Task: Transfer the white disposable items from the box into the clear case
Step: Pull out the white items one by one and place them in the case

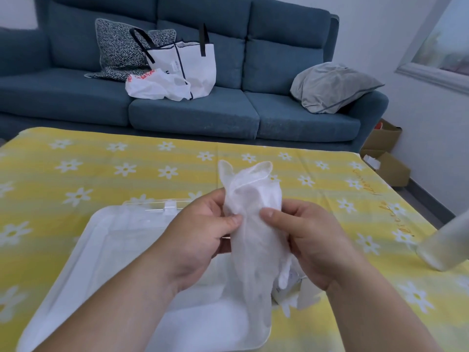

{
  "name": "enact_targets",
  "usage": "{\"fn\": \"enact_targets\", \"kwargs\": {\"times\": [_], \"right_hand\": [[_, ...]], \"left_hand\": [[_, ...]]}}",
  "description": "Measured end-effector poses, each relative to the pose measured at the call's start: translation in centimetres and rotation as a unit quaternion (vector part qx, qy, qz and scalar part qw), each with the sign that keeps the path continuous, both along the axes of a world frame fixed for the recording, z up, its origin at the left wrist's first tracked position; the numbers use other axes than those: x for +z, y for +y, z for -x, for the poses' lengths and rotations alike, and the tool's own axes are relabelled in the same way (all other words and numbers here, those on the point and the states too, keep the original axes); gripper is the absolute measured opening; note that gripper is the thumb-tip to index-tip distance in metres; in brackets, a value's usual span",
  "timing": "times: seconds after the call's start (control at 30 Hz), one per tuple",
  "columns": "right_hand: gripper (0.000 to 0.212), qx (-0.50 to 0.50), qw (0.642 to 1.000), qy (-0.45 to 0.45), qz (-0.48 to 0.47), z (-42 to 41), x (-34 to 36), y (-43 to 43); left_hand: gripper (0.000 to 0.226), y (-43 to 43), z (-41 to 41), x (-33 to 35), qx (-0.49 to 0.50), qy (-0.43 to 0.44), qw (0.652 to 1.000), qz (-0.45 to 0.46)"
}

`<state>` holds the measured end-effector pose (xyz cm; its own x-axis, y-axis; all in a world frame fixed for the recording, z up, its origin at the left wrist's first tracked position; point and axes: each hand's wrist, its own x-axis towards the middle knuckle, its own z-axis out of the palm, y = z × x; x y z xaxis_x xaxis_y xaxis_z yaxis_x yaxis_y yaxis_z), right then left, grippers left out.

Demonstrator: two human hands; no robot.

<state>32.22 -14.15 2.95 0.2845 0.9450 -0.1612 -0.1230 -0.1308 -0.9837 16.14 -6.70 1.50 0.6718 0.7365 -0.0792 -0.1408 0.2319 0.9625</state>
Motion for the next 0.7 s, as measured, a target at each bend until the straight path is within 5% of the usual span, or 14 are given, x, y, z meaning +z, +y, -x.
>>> {"fn": "enact_targets", "kwargs": {"times": [0.17, 0.33, 0.53, 0.7], "right_hand": [[0.022, -0.031, 0.998, -0.026, -0.048, 0.0, -0.1, 0.1], [0.032, 0.021, 0.999, 0.001, -0.049, 0.3, 0.0, -0.1], [0.046, 0.008, 0.994, 0.105, -0.04, 0.0, 0.2, -0.1], [0.017, -0.043, 0.99, 0.109, -0.076, 0.0, 0.3, 0.2]], "left_hand": [[0.049, 0.4, 0.8, -0.3, -0.029, 0.003, 1.0, 0.011], [0.018, 0.4, 0.4, -0.1, 0.066, 0.027, 0.997, 0.019], [0.027, 0.3, 0.5, 0.5, 0.02, 0.049, 0.999, 0.014], [0.032, 0.5, 0.6, 0.8, 0.056, 0.065, 0.996, 0.007]]}}
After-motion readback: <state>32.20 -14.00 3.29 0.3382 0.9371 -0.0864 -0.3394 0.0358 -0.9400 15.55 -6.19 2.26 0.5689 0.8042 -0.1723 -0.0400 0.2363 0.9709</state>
